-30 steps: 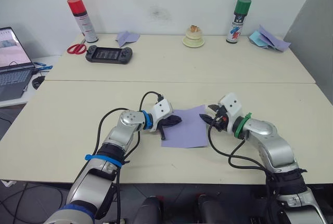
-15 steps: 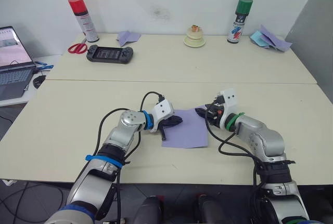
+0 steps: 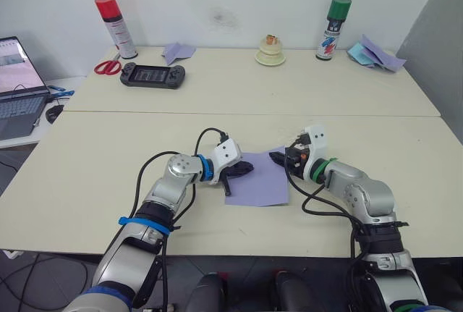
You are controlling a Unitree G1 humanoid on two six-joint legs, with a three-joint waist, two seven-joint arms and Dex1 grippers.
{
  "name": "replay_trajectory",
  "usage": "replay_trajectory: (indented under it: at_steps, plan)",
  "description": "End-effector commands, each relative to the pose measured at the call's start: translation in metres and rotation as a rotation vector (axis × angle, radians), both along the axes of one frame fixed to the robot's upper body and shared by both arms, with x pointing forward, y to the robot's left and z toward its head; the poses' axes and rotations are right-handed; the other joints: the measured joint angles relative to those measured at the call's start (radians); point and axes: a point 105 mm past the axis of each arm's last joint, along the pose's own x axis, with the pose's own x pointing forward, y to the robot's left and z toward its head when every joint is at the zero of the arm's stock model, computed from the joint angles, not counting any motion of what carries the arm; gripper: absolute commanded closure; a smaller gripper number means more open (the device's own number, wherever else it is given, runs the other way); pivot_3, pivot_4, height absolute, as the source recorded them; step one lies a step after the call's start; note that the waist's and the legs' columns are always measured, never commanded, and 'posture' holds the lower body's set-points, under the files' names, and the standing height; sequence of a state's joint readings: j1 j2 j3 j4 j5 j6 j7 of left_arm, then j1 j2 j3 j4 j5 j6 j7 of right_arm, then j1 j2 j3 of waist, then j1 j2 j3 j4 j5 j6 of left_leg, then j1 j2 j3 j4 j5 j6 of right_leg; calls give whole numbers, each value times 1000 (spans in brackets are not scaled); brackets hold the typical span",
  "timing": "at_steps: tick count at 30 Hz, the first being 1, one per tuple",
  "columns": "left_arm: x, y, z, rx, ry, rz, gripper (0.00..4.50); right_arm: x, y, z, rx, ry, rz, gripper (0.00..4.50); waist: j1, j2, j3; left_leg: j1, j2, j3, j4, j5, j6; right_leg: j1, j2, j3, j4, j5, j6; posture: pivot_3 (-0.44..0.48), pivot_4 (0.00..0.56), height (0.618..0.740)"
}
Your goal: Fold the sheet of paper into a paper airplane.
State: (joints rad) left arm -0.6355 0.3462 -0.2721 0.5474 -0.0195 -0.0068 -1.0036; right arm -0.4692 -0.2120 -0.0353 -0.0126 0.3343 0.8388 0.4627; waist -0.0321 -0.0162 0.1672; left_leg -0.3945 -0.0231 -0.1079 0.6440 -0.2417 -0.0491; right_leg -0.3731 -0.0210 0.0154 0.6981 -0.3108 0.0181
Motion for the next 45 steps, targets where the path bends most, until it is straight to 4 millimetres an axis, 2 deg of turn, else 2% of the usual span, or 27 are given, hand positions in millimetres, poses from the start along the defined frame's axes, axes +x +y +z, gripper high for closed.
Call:
replay_trajectory:
  at_steps: [1, 4, 10, 20, 31, 39, 45]
  plan:
    - [-6, -2, -14, 38, 36, -16, 4500, 6, 4, 15, 35, -47, -2, 1712, 0, 0, 0, 0, 0, 0, 0, 0, 0, 0, 0, 0, 0, 0, 0, 0, 150, 722]
    - [-6, -2, -13, 37, 35, -14, 4500, 7, 6, 14, 44, -37, -3, 2312, 0, 0, 0, 0, 0, 0, 0, 0, 0, 0, 0, 0, 0, 0, 0, 0, 150, 722]
    - [-5, 0, -14, 39, 37, -6, 4500, 6, 8, 13, 46, -28, 4, 4472, 0, 0, 0, 0, 0, 0, 0, 0, 0, 0, 0, 0, 0, 0, 0, 0, 150, 722]
    - [-4, 3, -16, 40, 43, 6, 4500, 3, 9, 16, 42, -57, 19, 4472, 0, 0, 0, 0, 0, 0, 0, 0, 0, 0, 0, 0, 0, 0, 0, 0, 150, 722]
    - [2, 8, -15, 8, 78, 60, 4500, -12, 21, 10, -195, -254, 154, 4472, 0, 0, 0, 0, 0, 0, 0, 0, 0, 0, 0, -1, 0, -2, 4, 0, 150, 722]
    - [1, 8, -16, 11, 81, 59, 4500, -4, 16, 10, -122, -245, 67, 4472, 0, 0, 0, 0, 0, -1, 0, 0, 0, 0, 0, 0, 0, -2, 4, 0, 150, 722]
    - [2, 10, -16, -7, 102, 81, 4500, -10, 19, 10, -172, -302, 133, 4472, 0, 0, 0, 0, 0, 0, 0, 0, 0, 0, 0, 0, 0, 0, 0, 0, 150, 722]
